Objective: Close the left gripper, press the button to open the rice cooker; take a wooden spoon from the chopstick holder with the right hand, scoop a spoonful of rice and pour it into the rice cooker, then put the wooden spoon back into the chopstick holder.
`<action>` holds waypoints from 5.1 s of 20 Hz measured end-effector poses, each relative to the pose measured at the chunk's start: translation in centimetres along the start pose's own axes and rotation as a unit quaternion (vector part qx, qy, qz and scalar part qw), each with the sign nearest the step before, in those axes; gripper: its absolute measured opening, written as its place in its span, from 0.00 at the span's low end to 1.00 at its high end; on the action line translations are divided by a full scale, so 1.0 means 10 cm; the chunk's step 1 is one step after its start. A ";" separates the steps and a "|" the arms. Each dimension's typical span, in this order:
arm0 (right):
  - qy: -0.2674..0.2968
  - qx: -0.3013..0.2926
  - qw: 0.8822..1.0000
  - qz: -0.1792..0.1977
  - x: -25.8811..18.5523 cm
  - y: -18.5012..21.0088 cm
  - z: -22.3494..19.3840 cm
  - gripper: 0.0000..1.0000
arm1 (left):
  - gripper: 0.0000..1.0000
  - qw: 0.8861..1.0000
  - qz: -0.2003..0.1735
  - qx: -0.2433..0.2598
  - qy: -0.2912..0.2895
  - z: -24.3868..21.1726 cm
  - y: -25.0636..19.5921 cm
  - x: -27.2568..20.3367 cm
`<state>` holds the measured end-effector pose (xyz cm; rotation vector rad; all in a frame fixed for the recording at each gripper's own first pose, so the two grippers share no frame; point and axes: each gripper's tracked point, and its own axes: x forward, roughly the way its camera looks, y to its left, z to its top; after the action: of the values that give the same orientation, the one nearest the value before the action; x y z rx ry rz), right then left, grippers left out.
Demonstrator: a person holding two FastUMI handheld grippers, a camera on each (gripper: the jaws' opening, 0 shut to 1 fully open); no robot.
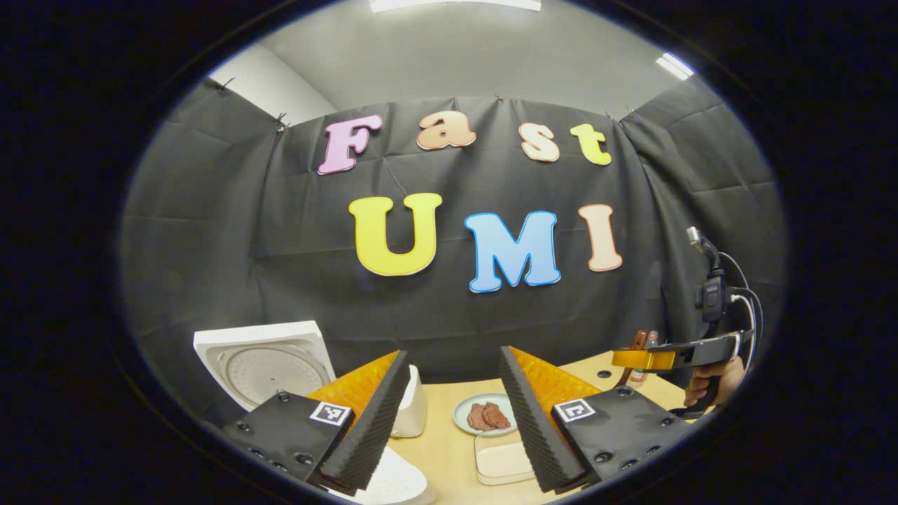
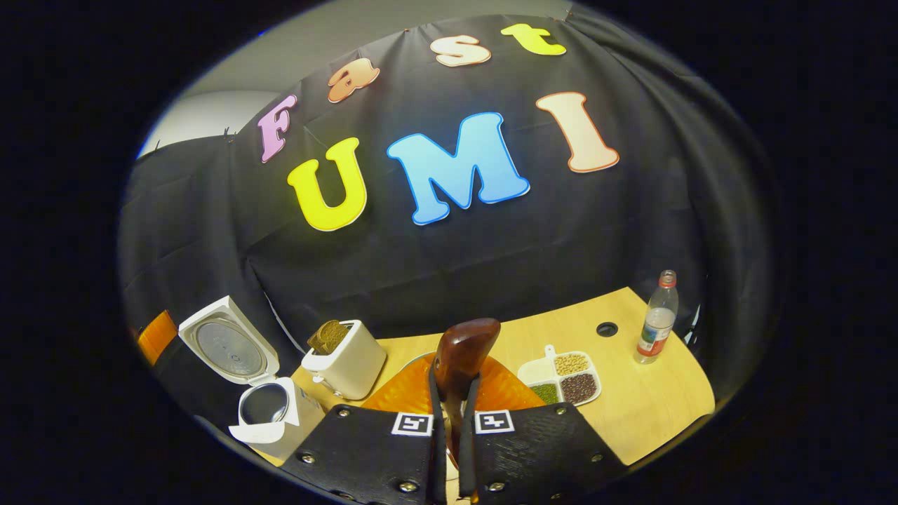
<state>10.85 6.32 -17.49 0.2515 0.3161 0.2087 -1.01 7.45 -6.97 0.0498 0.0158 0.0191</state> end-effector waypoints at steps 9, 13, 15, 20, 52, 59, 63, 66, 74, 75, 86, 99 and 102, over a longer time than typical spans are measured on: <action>0.032 -0.055 0.997 -0.050 0.63 0.14 -0.66 0.07 | 0.90 1.000 -0.006 -0.004 0.007 -0.12 0.37 -0.01; 0.045 -0.095 0.992 -0.073 0.90 0.09 -0.94 0.07 | 0.87 1.000 -0.007 -0.014 0.005 -0.15 0.50 0.01; 0.052 -0.113 0.989 -0.076 1.01 0.10 -1.05 0.07 | 0.87 1.000 -0.007 -0.007 0.001 -0.12 0.57 0.00; 0.074 -0.133 0.983 -0.102 1.19 0.05 -1.35 0.08 | 0.90 1.000 0.011 0.020 -0.003 -0.09 0.81 -0.05; 0.070 0.360 0.926 0.086 0.72 0.45 -0.77 0.07 | 0.90 1.000 0.028 0.004 -0.006 -0.01 0.76 -0.16; 0.053 0.367 0.921 0.118 0.58 0.84 -0.43 0.07 | 0.93 1.000 0.024 0.004 -0.015 0.08 0.91 -0.24; 0.049 0.374 0.915 0.140 0.59 1.15 -0.29 0.07 | 0.90 1.000 0.023 0.001 -0.020 0.15 1.03 -0.31; 0.053 0.374 0.913 0.156 0.59 1.39 -0.24 0.07 | 0.93 0.999 0.030 -0.001 -0.025 0.19 1.16 -0.38; 0.086 0.356 0.910 0.195 0.70 2.05 -0.37 0.07 | 0.93 0.999 0.044 -0.016 -0.022 0.17 1.40 -0.53; 0.089 0.355 0.909 0.197 0.72 2.11 -0.39 0.07 | 0.93 0.999 0.045 -0.018 -0.021 0.15 1.41 -0.55; 0.130 0.287 0.921 0.228 0.90 2.94 -0.73 0.07 | 0.93 0.996 0.081 -0.014 -0.025 0.11 1.85 -0.70; 0.173 0.110 0.946 0.251 1.08 3.78 -1.40 0.07 | 0.93 0.992 0.125 -0.016 -0.019 0.04 2.22 -1.03; 0.170 0.034 0.951 0.255 1.08 3.91 -1.51 0.07 | 0.93 0.991 0.132 -0.014 -0.018 0.05 2.29 -1.08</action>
<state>9.50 49.14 -23.60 0.3643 0.5988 0.7587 -12.20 30.11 -5.17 0.0229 -0.0278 0.2832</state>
